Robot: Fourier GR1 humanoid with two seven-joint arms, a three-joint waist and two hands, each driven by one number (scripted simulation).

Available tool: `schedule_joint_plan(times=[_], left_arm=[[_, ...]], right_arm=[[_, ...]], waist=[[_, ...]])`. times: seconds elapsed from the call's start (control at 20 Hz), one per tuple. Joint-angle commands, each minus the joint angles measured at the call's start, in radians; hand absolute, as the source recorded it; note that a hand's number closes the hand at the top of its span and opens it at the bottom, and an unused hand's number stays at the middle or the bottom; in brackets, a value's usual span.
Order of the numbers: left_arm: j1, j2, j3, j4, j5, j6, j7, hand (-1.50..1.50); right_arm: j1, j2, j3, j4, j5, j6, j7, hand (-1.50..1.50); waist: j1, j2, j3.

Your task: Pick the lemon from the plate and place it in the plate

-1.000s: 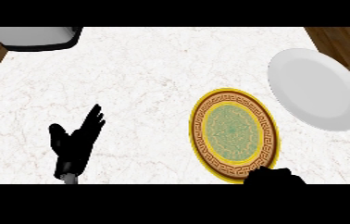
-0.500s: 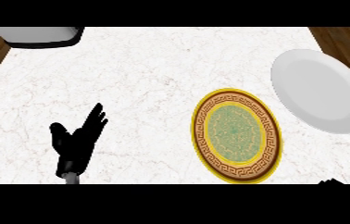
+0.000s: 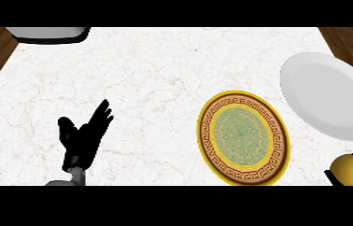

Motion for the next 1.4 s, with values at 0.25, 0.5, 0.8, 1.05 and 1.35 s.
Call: schedule_joint_plan(times=[0.25, 0.5, 0.8, 1.05, 1.35], left_arm=[[0.001, 0.018, 0.011, 0.028, -0.006, -0.023, 0.004, 0.00], [-0.045, -0.047, -0.023, 0.085, -0.049, 0.027, -0.006, 0.00], [-0.073, -0.013, 0.005, 0.082, -0.012, -0.028, -0.001, 0.00], [-0.027, 0.000, -0.012, 0.037, -0.009, -0.052, 0.002, 0.00], [-0.083, -0.021, -0.019, 0.053, -0.023, -0.035, 0.009, 0.00]], right_arm=[[-0.461, -0.054, -0.144, 0.572, -0.019, 0.017, -0.080, 1.50], [-0.695, -0.073, -0.144, 0.921, 0.024, 0.055, -0.215, 1.50], [-0.912, -0.163, -0.203, 1.290, 0.052, 0.097, -0.355, 1.50], [-0.929, -0.186, -0.056, 1.411, 0.237, 0.029, -0.213, -1.50], [-1.035, -0.123, -0.018, 1.553, 0.274, 0.138, -0.269, -1.50]], waist=[[0.027, 0.007, -0.003], [0.023, 0.008, -0.002], [0.045, 0.019, 0.000], [0.082, 0.029, -0.001], [0.083, 0.035, 0.004]])
